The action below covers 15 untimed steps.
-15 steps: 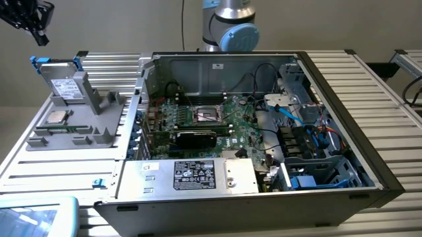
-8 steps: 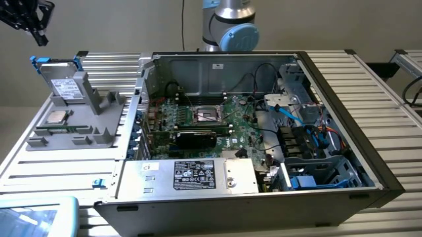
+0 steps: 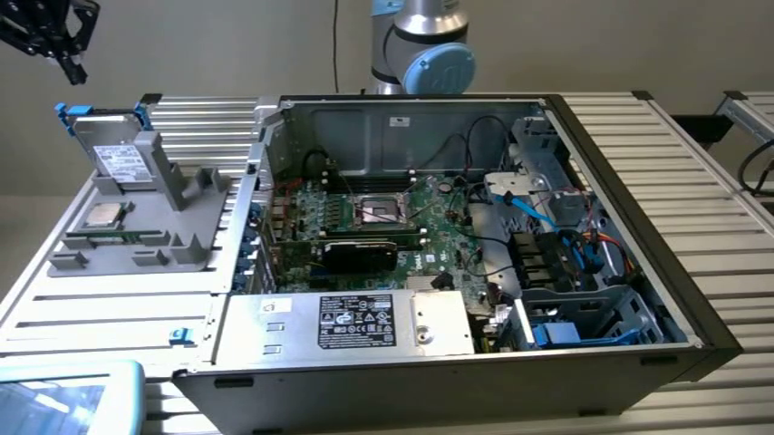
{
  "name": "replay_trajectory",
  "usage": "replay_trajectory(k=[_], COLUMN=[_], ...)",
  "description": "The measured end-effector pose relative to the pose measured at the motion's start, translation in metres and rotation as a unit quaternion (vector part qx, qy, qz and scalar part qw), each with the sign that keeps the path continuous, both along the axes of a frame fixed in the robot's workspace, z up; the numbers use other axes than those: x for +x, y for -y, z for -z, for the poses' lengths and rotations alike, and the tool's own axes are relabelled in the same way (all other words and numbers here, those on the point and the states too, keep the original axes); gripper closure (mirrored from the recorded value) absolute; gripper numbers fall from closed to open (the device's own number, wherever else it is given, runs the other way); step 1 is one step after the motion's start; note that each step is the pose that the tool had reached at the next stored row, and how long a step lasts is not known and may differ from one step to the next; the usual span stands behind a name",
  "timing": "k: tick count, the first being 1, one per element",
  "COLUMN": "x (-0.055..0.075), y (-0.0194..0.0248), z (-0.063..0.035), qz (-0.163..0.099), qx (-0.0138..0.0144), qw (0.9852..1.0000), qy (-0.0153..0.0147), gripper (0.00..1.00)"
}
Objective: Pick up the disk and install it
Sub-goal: 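Pick up the disk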
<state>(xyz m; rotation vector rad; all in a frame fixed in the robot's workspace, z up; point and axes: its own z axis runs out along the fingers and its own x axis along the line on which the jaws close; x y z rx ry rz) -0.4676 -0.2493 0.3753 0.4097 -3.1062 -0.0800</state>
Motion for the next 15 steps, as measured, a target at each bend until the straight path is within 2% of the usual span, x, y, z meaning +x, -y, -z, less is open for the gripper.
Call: replay_trajectory(k=[4, 8, 12, 15], x=[0.0, 0.0, 0.0, 0.0], y=[0.0, 0.0, 0.0, 0.0], z=[0.0, 0.0, 0.0, 0.0], qz=[-0.036, -0.072, -0.109, -0.136], qx=[0.0021, 0.0041, 0.0048, 0.0048], qw=[0.9993, 0.9974, 0.994, 0.9907], qy=[0.0, 0.0, -0.0001, -0.0003], gripper=[0.89, 0.89, 0.89, 0.89])
